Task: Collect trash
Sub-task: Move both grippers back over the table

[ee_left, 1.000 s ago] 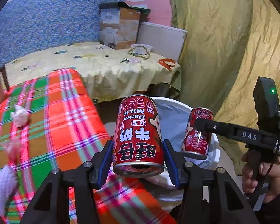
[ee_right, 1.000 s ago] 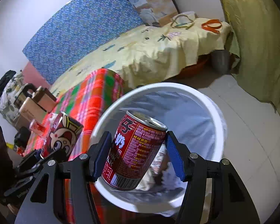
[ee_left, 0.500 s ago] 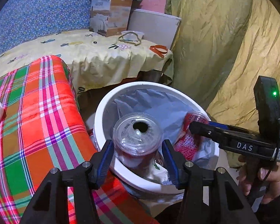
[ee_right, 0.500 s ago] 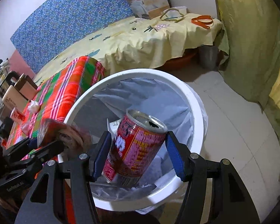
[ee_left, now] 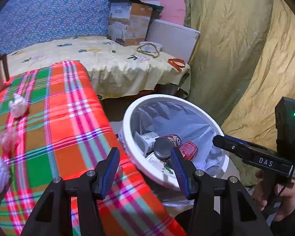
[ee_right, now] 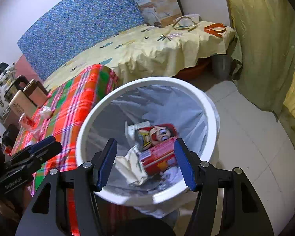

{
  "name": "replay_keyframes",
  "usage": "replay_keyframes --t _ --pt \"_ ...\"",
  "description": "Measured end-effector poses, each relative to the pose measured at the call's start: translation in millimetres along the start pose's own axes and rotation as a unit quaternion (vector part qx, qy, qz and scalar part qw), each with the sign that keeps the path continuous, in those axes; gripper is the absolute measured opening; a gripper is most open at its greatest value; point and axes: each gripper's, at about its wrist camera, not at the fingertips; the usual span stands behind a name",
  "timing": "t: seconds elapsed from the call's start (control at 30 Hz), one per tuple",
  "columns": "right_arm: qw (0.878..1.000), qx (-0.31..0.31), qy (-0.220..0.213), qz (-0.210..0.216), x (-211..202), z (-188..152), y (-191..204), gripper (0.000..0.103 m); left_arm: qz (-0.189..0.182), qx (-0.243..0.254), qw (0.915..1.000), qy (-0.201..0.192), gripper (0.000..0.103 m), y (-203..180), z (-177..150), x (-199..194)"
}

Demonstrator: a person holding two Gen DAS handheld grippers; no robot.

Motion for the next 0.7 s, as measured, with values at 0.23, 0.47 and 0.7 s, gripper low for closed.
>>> replay_keyframes --t 0.23,0.47,0.7 --pt "0.999 -0.018 -0.014 0.035 -17.3 -10.9 24.1 0.062 0.024 -0.01 0.9994 -0.023 0.053 6.7 -14.0 -37.0" --pt "0.996 -0.048 -0.02 0.07 -26.0 -17.5 56.5 0.062 0.061 -0.019 0.9967 -0.051 0.053 16.0 -25.8 -77.8" --pt "0.992 -0.073 -0.018 0.1 -31.2 -27.8 88.8 0.062 0.096 -0.034 0.9925 -0.067 0.053 30.4 -38.3 -107.1"
Point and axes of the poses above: each gripper's, at about its wrist camera, not at the fingertips, and x roughly the way its jaws point, y to its left, z to its top, and after that the axes turned 14 degrees about -z, right-handed
